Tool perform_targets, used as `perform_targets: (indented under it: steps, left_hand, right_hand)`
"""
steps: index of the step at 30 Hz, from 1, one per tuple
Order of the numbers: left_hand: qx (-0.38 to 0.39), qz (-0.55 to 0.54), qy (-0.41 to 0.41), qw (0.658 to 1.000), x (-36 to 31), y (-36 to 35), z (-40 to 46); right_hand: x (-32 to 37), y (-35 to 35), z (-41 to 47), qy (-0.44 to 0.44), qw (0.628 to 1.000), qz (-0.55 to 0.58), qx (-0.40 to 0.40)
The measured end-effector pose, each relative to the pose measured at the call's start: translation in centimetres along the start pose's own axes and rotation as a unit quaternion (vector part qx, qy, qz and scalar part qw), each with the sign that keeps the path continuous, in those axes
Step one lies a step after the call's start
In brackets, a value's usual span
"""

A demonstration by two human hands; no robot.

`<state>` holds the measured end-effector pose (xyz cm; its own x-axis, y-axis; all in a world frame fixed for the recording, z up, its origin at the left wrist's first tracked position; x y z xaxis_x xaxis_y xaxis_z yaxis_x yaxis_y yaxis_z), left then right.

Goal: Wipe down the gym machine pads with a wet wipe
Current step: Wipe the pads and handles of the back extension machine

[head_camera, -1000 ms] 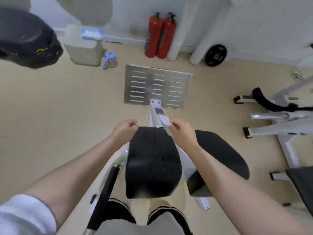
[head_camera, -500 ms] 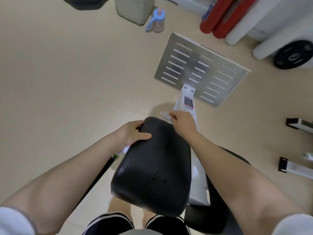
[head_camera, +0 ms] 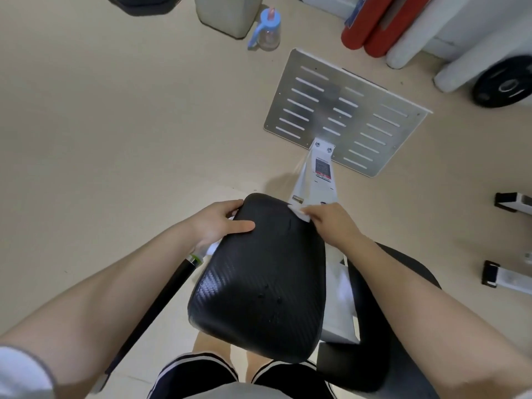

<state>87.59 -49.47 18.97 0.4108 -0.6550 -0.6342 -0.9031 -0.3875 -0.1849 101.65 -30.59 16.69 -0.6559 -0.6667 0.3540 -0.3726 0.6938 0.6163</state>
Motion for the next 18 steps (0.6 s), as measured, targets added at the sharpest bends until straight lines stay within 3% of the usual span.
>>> perform_targets:
  steps: [5,12,18]
  left_hand:
    - [0.007,0.003,-0.006,1.0,0.0,0.1,0.0]
    - [0.0,0.009,-0.019,1.0,0.7,0.6,0.5]
    - [-0.013,0.019,-0.012,1.0,1.2,0.7,0.8]
  right_hand:
    - [-0.6,-0.9,-2.0,-0.073,0.993,0.07,-0.056]
    - [7.9,-1.5,0.6,0.048,0.987,0.148,-0.038]
    - [6.7,-1.5,0.9,0.077,0.992,0.103,-0.012]
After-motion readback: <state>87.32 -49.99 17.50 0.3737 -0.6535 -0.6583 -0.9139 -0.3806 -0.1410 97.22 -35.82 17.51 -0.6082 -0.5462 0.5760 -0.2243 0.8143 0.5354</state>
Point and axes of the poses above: each hand's wrist, its own z-axis towards the middle knuckle, its own y-axis out of the back of the hand, x = y × z, the point moved 2 cm from there along z, towards the middle knuckle, and after that the axes turned 6 degrees about x, right-handed, at the moved point
